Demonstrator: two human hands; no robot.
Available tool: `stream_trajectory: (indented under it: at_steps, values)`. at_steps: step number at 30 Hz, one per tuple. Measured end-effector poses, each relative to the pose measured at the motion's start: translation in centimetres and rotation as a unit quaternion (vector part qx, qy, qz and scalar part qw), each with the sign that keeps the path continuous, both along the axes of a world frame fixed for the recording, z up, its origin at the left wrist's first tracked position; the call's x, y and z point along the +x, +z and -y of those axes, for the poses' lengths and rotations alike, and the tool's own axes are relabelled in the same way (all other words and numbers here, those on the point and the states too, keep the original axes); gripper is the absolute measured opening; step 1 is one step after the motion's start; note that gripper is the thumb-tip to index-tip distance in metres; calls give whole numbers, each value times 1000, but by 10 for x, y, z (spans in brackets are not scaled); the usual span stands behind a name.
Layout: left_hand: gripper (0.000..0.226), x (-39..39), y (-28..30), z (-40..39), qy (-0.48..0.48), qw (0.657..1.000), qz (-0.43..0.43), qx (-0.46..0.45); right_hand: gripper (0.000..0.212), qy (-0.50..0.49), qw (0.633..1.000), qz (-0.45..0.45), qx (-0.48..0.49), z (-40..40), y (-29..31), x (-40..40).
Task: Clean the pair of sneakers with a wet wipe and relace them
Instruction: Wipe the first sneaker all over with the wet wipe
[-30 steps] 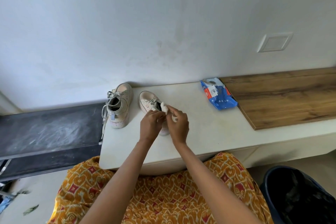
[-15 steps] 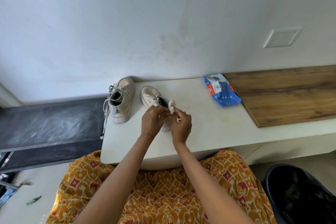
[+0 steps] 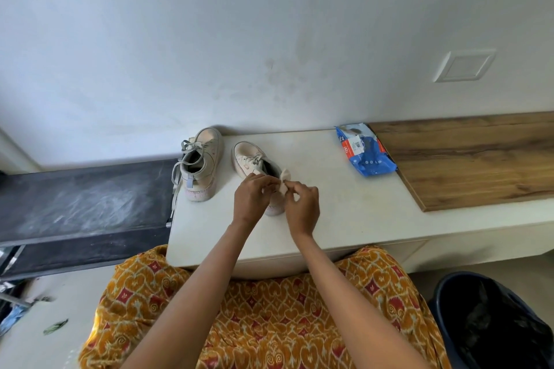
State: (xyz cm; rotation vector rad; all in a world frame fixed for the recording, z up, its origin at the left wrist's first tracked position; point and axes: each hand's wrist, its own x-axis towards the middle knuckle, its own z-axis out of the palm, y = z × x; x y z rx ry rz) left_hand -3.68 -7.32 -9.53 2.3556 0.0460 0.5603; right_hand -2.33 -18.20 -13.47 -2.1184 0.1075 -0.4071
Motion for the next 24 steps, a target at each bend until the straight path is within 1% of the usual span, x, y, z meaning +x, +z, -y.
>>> stream_trajectory:
  at_steps: [2, 4, 6, 7, 8, 11, 14, 16, 18, 20, 22, 24]
  values:
    - [15, -1, -1, 0, -1, 1000, 2, 2, 17, -8, 999, -28, -15, 1, -9, -7]
    - [15, -1, 0, 1, -5, 1000, 4, 4, 18, -10, 996, -53, -65, 10, -16, -8]
    - [15, 0, 0, 0, -3, 1000, 5, 8, 19, 11, 990, -79, -119, 19, -15, 3]
    - [16, 0, -1, 0, -3, 1000, 5, 9, 20, 32, 987, -91, -129, 21, -13, 10]
    - [16, 1, -2, 0, -3, 1000, 5, 8, 21, 54, 987, -99, -118, 21, -12, 19]
    - [15, 0, -1, -1, -4, 1000, 5, 2, 24, 109, 986, -127, -15, 15, -4, 37]
    - [15, 1, -2, -1, -4, 1000, 8, 6, 33, 117, 979, -147, 84, 12, 3, 34]
    - [16, 1, -5, 0, -2, 1000, 13, 6, 28, 83, 987, -105, 93, 10, -2, 25]
    - [16, 2, -7, 0, 4, 1000, 20, 6, 21, 26, 994, -61, 91, 2, -9, 11]
    - [15, 2, -9, 0, 8, 1000, 26, 6, 19, -15, 992, -37, 122, -10, -12, -6]
    - [14, 2, -9, 1, 8, 999, 31, 6, 17, -23, 990, -13, 140, -19, -12, -21]
    - [13, 2, -7, 0, 5, 1000, 28, 7, 15, -18, 991, -16, 131, -24, -14, -27]
